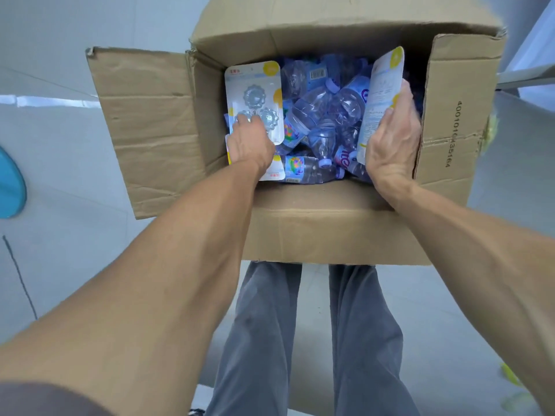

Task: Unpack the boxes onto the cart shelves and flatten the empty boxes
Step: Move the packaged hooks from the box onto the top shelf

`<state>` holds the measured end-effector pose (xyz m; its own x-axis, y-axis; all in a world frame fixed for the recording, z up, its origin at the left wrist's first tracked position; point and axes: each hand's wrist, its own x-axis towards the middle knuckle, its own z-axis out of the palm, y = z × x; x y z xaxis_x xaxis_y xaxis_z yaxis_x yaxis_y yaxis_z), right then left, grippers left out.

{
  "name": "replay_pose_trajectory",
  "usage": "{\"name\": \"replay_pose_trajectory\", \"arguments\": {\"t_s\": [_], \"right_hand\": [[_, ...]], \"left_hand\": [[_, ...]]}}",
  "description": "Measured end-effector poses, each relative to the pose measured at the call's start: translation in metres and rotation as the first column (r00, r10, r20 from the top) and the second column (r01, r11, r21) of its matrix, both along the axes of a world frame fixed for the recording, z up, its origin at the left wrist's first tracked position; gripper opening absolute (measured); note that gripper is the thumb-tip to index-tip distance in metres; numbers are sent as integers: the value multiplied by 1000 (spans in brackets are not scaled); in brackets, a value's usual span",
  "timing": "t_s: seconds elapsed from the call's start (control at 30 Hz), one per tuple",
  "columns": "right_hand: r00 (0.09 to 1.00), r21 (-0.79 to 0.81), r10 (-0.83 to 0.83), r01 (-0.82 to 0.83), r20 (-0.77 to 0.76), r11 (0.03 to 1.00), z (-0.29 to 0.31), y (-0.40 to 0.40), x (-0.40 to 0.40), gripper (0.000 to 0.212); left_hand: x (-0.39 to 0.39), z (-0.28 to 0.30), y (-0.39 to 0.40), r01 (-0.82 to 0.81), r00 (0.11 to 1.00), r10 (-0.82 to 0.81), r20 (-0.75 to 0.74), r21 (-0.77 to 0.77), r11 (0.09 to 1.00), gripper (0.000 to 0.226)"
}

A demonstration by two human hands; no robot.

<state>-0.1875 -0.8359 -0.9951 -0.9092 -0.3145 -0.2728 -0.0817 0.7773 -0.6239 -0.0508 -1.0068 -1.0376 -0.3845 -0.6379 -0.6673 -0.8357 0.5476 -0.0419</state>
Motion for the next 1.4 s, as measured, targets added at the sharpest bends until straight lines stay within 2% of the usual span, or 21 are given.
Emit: {"name": "replay_pose_trajectory", "arguments": {"t_s": [0.1,0.17,0.23,0.27,0.3,0.33,0.37,0.4,0.43,0.47,0.5,0.53,0.63,0.73,0.87,0.97,1.03,1.1,1.17,1.23,1.4], "right_hand": [[994,35,-110,111,-16,993,6,-1,2,48],[949,55,-258,252,183,966,8,3,0,46],[714,22,-442,514,542,857,3,4,5,45],[653,131,-469,497,595,858,2,6,3,44],[669,231,-494,447,556,864,4,10,3,42],[871,436,-305,120,386,892,2,16,10,39],[953,650,-14,-196,303,734,1,18,16,37],[961,717,91,-255,260,649,2,13,19,37],[978,651,-30,-113,205,751,3,10,22,36],[888,491,-391,236,240,838,1,7,22,36],[716,313,-599,513,358,800,-6,7,19,38],[674,296,-634,561,379,773,-6,5,22,45],[797,424,-517,371,311,826,-22,1,28,62],[838,461,-501,364,216,809,-23,-12,33,47],[859,413,-376,219,348,884,-15,-29,45,16],[777,239,-322,226,540,944,-6,-56,52,38],[617,175,-316,278,721,944,1,-79,61,58],[460,126,-343,439,819,889,0,-94,74,71],[407,173,-444,550,798,817,-6,-99,86,50],[400,222,-459,511,793,830,-12,-100,93,24],[284,198,-398,540,872,818,-8,-93,106,37]], "left_hand": [[-4,-11,-11,-24,999,27,46,-73,997,34],[-3,-13,-13,-54,989,59,134,-38,998,38],[1,-11,-14,-46,983,42,176,18,999,39],[3,-11,-14,-23,984,17,175,31,999,37],[6,-9,-15,6,985,-12,174,32,999,35],[8,-8,-16,25,984,-30,177,29,999,33],[9,-7,-16,23,982,-27,186,21,999,31],[10,-7,-19,9,979,-11,202,12,1000,31],[10,-6,-22,-11,976,10,218,6,1000,29],[11,-6,-25,-33,972,31,234,5,999,27],[11,-6,-27,-50,968,46,246,8,999,26],[12,-6,-28,-63,967,58,249,12,998,25],[16,-9,-31,-104,971,98,216,18,994,28],[20,-9,-35,-150,978,145,151,21,988,24],[21,0,-35,-215,974,210,86,53,975,24],[26,9,-31,-245,968,239,79,79,966,20],[31,9,-27,-258,965,252,77,90,962,22],[33,9,-26,-258,965,252,73,86,962,22],[34,9,-26,-258,965,253,72,84,962,24],[35,9,-26,-269,962,263,73,97,958,26],[41,11,-21,-320,947,315,56,145,936,26]]}}
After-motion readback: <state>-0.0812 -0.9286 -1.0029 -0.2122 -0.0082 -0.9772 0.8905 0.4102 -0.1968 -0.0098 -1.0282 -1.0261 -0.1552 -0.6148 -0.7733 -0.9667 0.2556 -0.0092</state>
